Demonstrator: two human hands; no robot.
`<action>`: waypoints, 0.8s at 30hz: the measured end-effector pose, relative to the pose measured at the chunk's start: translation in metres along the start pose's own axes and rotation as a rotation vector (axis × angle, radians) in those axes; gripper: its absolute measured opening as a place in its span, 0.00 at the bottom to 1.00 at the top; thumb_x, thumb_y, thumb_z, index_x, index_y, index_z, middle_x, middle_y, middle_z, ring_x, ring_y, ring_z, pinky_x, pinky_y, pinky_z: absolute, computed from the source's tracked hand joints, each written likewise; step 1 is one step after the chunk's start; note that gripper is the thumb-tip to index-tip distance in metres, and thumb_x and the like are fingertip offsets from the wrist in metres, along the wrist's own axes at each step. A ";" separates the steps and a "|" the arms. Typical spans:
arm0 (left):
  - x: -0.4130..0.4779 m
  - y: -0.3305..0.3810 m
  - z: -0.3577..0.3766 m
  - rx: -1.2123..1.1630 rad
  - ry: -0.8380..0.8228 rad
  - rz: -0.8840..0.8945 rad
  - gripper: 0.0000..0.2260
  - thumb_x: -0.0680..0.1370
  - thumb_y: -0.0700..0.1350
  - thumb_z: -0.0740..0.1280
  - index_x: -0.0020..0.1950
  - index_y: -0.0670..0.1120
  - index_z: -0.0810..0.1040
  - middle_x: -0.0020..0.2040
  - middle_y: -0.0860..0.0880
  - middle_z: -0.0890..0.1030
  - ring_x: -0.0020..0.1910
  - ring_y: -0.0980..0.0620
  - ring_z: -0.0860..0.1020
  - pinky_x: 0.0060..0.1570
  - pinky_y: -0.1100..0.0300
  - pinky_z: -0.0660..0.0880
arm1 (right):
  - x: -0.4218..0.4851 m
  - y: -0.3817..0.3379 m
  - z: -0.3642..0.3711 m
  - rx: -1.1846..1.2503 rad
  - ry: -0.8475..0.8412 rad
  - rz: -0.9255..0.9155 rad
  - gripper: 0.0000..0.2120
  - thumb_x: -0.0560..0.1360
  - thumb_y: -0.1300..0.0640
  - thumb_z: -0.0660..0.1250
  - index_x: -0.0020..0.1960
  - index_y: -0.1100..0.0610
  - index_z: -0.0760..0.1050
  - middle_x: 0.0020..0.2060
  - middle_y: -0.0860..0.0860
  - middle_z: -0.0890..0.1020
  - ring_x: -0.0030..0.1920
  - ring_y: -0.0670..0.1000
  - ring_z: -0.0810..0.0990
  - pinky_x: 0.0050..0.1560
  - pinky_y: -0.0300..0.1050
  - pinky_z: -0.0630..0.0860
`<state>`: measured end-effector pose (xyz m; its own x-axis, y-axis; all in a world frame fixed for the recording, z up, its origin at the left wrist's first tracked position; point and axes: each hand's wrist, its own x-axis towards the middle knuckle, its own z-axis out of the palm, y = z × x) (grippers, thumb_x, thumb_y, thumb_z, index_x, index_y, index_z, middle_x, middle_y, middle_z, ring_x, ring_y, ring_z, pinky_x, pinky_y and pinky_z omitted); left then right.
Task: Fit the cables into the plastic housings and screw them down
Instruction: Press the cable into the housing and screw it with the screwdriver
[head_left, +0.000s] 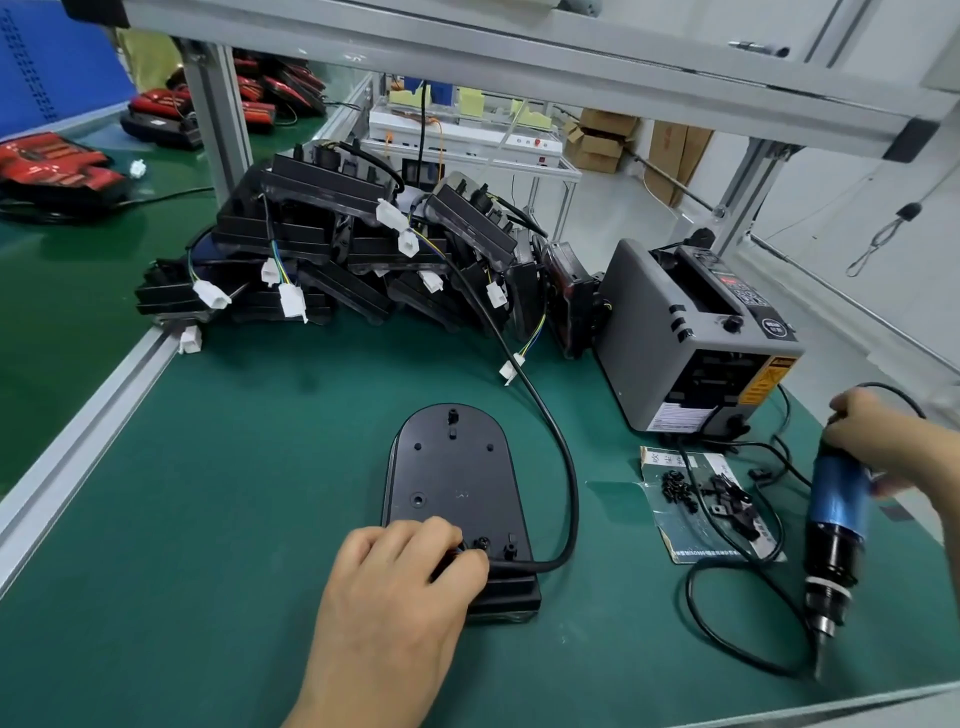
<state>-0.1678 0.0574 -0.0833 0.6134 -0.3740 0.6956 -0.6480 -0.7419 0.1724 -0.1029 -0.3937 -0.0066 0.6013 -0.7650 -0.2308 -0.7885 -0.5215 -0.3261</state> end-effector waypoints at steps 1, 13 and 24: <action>0.000 0.000 0.000 0.001 0.000 0.000 0.08 0.71 0.41 0.63 0.39 0.50 0.81 0.40 0.51 0.79 0.37 0.49 0.78 0.43 0.56 0.66 | -0.008 -0.003 -0.004 0.054 -0.015 -0.010 0.22 0.77 0.67 0.59 0.69 0.55 0.60 0.48 0.61 0.72 0.41 0.63 0.74 0.27 0.53 0.78; 0.000 0.000 0.002 0.009 0.009 0.006 0.09 0.71 0.42 0.62 0.38 0.50 0.82 0.39 0.51 0.80 0.37 0.49 0.78 0.42 0.58 0.65 | -0.067 -0.048 0.031 0.283 -0.171 -0.257 0.19 0.78 0.64 0.60 0.68 0.55 0.64 0.47 0.55 0.72 0.40 0.56 0.76 0.20 0.44 0.75; -0.003 -0.004 0.010 -0.034 0.050 0.025 0.04 0.71 0.43 0.65 0.43 0.51 0.77 0.41 0.51 0.79 0.42 0.51 0.71 0.44 0.57 0.64 | -0.086 -0.032 0.062 0.366 0.013 -0.286 0.30 0.75 0.51 0.67 0.71 0.51 0.57 0.42 0.50 0.76 0.35 0.52 0.79 0.27 0.43 0.75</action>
<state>-0.1625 0.0564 -0.0932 0.5738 -0.3637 0.7338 -0.6786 -0.7128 0.1773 -0.1213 -0.2874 -0.0325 0.7844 -0.6158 -0.0742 -0.4927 -0.5459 -0.6777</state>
